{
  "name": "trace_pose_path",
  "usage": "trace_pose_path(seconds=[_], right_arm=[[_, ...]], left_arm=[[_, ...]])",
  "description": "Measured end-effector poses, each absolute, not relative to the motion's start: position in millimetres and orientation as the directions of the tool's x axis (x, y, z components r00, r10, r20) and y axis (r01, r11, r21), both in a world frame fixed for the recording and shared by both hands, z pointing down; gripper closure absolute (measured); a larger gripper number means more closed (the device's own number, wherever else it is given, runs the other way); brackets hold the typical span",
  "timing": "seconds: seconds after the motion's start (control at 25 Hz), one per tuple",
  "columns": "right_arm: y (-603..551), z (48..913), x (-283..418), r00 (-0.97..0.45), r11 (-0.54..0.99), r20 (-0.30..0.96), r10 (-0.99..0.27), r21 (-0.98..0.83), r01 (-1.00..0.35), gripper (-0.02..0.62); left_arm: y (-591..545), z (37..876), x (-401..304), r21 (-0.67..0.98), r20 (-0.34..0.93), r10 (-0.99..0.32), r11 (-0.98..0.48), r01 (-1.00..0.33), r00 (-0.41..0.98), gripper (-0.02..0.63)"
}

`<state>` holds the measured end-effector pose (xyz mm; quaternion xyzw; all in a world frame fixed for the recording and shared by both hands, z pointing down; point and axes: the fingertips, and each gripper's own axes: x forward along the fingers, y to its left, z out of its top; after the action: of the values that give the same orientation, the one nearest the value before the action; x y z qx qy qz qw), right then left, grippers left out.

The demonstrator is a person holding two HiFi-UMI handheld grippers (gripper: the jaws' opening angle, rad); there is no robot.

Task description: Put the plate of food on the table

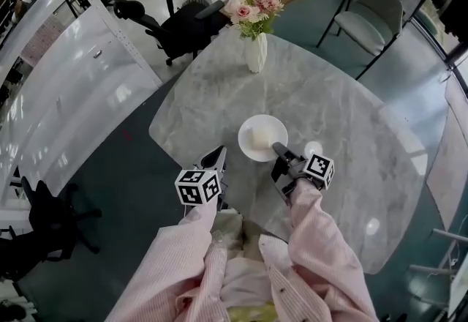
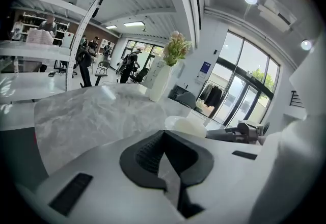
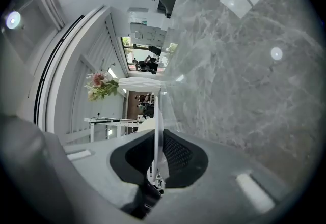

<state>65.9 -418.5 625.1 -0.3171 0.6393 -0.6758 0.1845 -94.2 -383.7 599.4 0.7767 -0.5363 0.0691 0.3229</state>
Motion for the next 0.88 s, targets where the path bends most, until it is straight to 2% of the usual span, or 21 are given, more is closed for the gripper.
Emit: trace_pose_path(seconds=[0.44,0.88], right_arm=[[-425,650,63,-0.701,-0.209,0.295,-0.649,-0.956,-0.208,0.568],[-426,661,61,-0.684,-0.230,0.353,-0.639,-0.935,-0.268,0.568]], left_arm=[[-389,631,-87,0.465,0.520,-0.729,-0.194,-0.864,0.444,0.609],[-393,640,-86,0.482,0.534,-0.709,-0.193,-0.855,0.461,0.609]])
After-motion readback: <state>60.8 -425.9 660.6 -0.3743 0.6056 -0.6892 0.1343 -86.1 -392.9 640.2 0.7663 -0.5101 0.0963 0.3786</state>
